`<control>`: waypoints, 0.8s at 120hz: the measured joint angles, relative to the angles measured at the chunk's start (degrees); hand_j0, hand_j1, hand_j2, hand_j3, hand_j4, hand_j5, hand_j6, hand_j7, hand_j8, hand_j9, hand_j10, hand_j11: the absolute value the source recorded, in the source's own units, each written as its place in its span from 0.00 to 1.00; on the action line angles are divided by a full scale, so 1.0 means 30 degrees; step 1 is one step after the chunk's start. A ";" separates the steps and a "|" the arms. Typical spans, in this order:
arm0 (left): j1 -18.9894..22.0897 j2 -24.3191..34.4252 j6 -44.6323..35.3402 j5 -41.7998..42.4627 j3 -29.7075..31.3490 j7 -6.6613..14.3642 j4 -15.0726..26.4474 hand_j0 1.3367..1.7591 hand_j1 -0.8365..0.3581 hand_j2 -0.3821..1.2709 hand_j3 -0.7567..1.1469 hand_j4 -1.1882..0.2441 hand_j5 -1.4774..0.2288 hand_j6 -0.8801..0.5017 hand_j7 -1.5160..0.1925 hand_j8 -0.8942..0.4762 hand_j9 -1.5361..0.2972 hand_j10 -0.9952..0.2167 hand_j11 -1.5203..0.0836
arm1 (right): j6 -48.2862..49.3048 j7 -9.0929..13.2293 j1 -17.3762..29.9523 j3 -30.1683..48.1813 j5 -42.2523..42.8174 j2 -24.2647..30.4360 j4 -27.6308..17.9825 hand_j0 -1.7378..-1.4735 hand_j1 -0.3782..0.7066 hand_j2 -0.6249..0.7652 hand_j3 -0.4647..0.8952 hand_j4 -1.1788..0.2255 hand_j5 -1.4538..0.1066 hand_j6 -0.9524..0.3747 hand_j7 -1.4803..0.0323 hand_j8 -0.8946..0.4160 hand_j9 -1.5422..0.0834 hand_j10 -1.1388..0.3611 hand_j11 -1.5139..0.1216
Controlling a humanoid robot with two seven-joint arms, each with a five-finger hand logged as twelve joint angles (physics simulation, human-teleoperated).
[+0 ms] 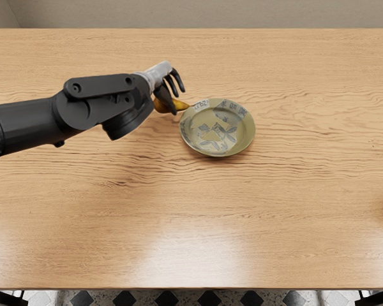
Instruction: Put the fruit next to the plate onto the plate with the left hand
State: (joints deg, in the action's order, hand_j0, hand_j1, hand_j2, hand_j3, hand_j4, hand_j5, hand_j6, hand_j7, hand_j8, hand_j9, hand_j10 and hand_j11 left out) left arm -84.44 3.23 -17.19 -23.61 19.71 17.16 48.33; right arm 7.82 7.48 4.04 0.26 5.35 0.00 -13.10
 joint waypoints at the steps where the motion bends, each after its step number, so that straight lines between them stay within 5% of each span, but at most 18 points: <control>1: -0.0003 -0.0023 0.0008 0.0000 -0.0010 0.0016 0.0001 0.76 0.41 0.54 0.40 0.32 0.32 0.11 0.34 0.19 0.32 0.32 0.35 | 0.0000 0.0000 0.0000 0.0000 0.0000 0.0000 0.0000 0.30 0.05 0.45 0.34 0.83 0.92 0.71 0.96 0.67 0.94 0.75 0.91; 96: 0.0062 -0.1076 0.0656 0.0007 -0.1113 0.0250 -0.0028 0.76 0.38 0.57 0.40 0.32 0.32 0.11 0.34 0.20 0.33 0.33 0.36 | 0.0000 -0.0001 0.0001 0.0000 -0.0001 0.0000 0.0000 0.30 0.05 0.45 0.34 0.83 0.92 0.71 0.96 0.67 0.94 0.75 0.91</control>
State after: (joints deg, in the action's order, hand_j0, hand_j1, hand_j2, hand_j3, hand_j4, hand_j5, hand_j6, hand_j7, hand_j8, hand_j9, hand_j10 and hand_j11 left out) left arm -84.26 0.00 -15.22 -23.59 16.37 17.91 48.24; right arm 7.82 7.48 4.05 0.26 5.35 0.00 -13.10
